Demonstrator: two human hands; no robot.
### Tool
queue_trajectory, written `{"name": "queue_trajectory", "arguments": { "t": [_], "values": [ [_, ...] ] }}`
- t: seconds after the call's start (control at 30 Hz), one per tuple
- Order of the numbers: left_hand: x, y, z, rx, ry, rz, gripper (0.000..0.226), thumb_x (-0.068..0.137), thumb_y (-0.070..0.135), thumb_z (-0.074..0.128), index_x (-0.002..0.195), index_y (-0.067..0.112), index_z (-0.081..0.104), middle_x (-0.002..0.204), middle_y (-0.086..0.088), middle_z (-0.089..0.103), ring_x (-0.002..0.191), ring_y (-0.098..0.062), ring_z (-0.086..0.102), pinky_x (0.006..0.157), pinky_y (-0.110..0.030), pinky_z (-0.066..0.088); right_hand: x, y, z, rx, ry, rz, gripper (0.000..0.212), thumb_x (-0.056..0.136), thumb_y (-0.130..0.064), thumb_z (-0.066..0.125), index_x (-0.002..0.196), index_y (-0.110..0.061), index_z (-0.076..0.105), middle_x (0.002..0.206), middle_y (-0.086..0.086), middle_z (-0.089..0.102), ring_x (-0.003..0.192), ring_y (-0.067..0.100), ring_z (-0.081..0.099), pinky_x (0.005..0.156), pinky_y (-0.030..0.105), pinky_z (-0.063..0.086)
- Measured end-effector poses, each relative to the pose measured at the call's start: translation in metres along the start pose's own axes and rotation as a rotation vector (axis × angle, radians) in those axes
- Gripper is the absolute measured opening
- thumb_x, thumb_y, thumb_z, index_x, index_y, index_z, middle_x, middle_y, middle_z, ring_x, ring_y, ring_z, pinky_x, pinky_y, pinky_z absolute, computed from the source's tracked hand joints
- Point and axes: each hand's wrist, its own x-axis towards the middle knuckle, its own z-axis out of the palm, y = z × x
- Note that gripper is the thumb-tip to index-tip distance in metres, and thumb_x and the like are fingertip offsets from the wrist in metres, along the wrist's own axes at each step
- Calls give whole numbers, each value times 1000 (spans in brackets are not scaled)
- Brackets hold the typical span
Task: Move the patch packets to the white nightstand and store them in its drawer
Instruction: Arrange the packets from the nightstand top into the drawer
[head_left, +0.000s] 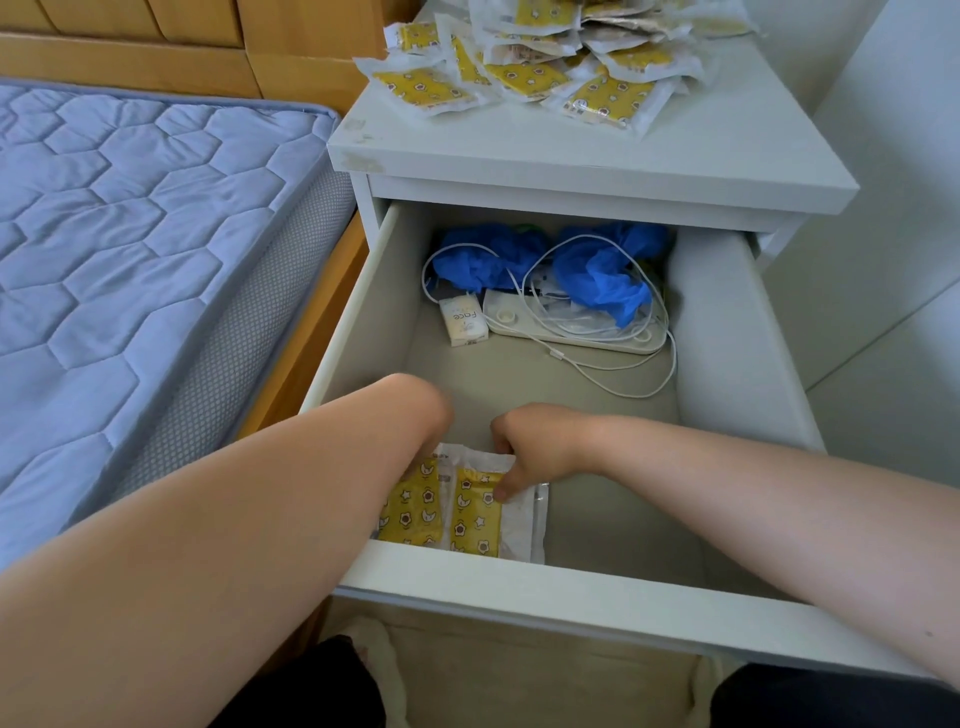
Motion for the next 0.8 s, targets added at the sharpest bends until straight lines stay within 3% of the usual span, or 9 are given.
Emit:
{"name": "queue_trajectory", "arguments": {
  "t": [0.07, 0.17, 0.33, 0.47, 0.57, 0.67, 0.73, 0.8],
  "values": [
    [-3, -1, -1, 2, -2, 0, 50, 85, 31, 71, 128, 11, 57, 122, -5, 60, 103, -24, 59, 86, -32, 47, -3, 1, -3, 21, -2, 2, 59, 76, -50, 73, 116, -9, 56, 112, 8, 62, 97, 26, 58, 74, 31, 46],
    [-9, -2, -6, -103, 123, 5, 43, 88, 29, 65, 126, 12, 57, 119, -5, 62, 105, -25, 60, 85, -33, 49, -13, 5, -16, 66, 34, 45, 57, 83, -46, 66, 126, -11, 53, 124, 7, 58, 109, 26, 57, 87, 32, 47],
    [-29, -5, -23, -323, 392, -1, 34, 93, 29, 55, 124, 16, 58, 119, -5, 60, 107, -24, 59, 90, -38, 51, -39, 14, -48, 89, 205, 131, 37, 88, -34, 60, 120, -14, 58, 120, 5, 59, 106, 24, 57, 89, 37, 50],
    [-54, -10, -52, -472, 629, -16, 24, 94, 23, 47, 113, 17, 62, 110, -5, 63, 97, -25, 59, 82, -37, 51, -66, 19, -82, 94, 384, 161, 23, 88, -27, 56, 107, -16, 62, 111, 4, 61, 104, 24, 58, 84, 34, 48],
    [-77, -16, -78, -550, 826, -62, 23, 93, 20, 42, 103, 18, 63, 102, -4, 63, 86, -25, 54, 74, -33, 48, -88, 21, -110, 81, 573, 176, 18, 87, -23, 51, 94, -14, 65, 97, 5, 63, 91, 28, 60, 74, 34, 49],
    [-96, -27, -100, -666, 1046, -89, 26, 93, 17, 42, 108, 20, 63, 109, -3, 63, 94, -24, 56, 79, -34, 49, -108, 28, -138, 164, 743, 151, 12, 87, -18, 52, 78, -13, 59, 79, 2, 59, 77, 25, 57, 65, 31, 42],
    [-102, -36, -111, -724, 1164, -96, 28, 94, 14, 42, 114, 17, 61, 115, -3, 59, 103, -23, 54, 83, -34, 47, -116, 35, -155, 189, 893, 142, 12, 88, -16, 52, 84, -11, 62, 85, 3, 59, 83, 23, 55, 68, 31, 41],
    [-100, -45, -120, -779, 1246, -104, 28, 93, 11, 45, 117, 16, 60, 122, -2, 55, 113, -22, 49, 87, -33, 43, -114, 46, -168, 221, 986, 182, 19, 90, -16, 51, 103, -9, 64, 106, 4, 59, 100, 21, 53, 80, 31, 42]
  ]
}}
